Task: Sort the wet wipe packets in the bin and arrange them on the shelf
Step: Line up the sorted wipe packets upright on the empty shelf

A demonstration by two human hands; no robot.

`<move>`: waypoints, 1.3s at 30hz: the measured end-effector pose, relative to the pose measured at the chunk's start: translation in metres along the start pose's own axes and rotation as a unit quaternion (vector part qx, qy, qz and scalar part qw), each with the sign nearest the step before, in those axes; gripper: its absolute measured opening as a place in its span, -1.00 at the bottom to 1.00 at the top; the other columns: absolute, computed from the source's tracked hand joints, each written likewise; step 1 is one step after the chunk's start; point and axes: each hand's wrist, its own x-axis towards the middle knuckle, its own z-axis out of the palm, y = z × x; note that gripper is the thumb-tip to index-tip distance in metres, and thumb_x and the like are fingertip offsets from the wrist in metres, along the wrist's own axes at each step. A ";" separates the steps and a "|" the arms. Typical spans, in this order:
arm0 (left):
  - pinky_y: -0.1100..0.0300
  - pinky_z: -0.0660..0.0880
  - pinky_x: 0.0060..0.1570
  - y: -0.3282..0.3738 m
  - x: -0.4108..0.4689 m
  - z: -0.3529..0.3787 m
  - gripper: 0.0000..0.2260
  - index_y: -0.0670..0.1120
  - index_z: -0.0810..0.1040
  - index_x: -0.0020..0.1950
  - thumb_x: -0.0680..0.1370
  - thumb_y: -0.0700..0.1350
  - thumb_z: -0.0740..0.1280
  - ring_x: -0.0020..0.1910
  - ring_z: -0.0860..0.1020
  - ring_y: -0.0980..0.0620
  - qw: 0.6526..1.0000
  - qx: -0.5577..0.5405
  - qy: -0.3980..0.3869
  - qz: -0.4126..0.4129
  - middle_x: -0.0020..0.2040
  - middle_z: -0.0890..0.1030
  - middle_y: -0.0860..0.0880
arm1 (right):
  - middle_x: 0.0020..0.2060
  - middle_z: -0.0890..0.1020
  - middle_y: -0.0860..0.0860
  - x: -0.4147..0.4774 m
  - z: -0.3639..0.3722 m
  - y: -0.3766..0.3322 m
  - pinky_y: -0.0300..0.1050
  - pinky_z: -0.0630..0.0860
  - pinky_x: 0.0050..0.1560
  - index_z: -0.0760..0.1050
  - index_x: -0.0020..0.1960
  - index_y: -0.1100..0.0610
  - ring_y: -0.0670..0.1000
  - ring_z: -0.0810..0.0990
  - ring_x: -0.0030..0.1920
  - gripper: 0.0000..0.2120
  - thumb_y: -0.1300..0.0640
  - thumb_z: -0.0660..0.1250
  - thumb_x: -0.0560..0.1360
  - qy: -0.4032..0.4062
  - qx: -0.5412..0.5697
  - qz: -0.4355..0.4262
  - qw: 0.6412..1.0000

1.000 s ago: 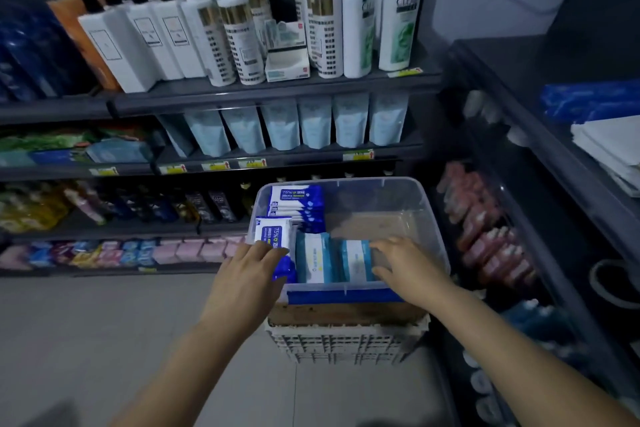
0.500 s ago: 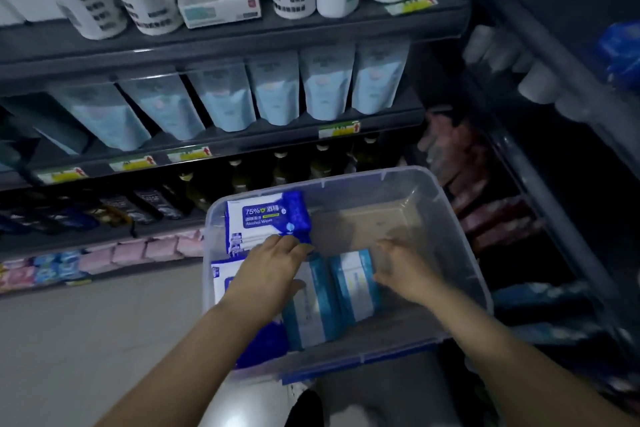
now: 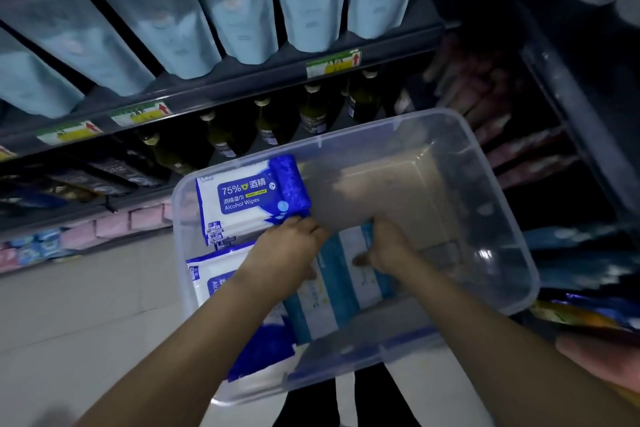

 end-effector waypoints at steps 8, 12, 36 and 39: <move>0.08 0.44 0.16 0.002 -0.008 -0.012 -0.52 -0.04 0.36 0.41 0.51 -0.09 0.38 0.26 0.45 -0.05 0.991 -0.122 0.040 -0.045 0.30 0.45 -0.05 | 0.02 0.64 0.16 -0.021 -0.044 -0.003 -0.03 0.51 0.01 0.55 0.08 0.26 0.16 0.60 0.04 -0.71 0.20 0.46 0.39 0.053 -0.004 -0.090 0.995; 0.24 0.41 0.19 0.001 -0.024 -0.032 -0.47 -0.03 0.37 0.42 0.49 0.07 0.38 0.22 0.50 0.04 0.950 -0.270 0.119 -0.098 0.28 0.53 -0.03 | -0.06 0.63 0.08 -0.045 -0.076 -0.020 -0.01 0.53 0.02 0.54 0.02 0.18 0.09 0.62 -0.01 -0.80 0.30 0.43 0.41 0.050 0.139 -0.148 0.978; 0.24 0.57 -0.13 -0.017 -0.094 -0.029 -0.69 0.00 0.40 0.09 0.45 -0.19 0.45 -0.07 0.58 0.20 0.701 -0.517 0.391 -0.297 -0.07 0.56 0.18 | 0.06 0.57 0.12 -0.049 0.022 -0.040 0.05 0.52 0.11 0.43 0.16 0.23 0.10 0.56 0.04 -0.50 0.05 0.51 0.35 -0.090 0.057 -0.111 0.988; 0.14 0.58 -0.08 -0.020 -0.096 -0.021 -0.70 -0.02 0.42 0.10 0.46 -0.21 0.44 -0.05 0.60 0.14 0.686 -0.534 0.389 -0.304 -0.04 0.59 0.13 | 0.01 0.58 0.13 -0.048 0.028 -0.041 0.10 0.54 0.08 0.42 0.05 0.20 0.10 0.58 0.01 -0.54 0.07 0.55 0.29 -0.086 0.078 -0.099 0.988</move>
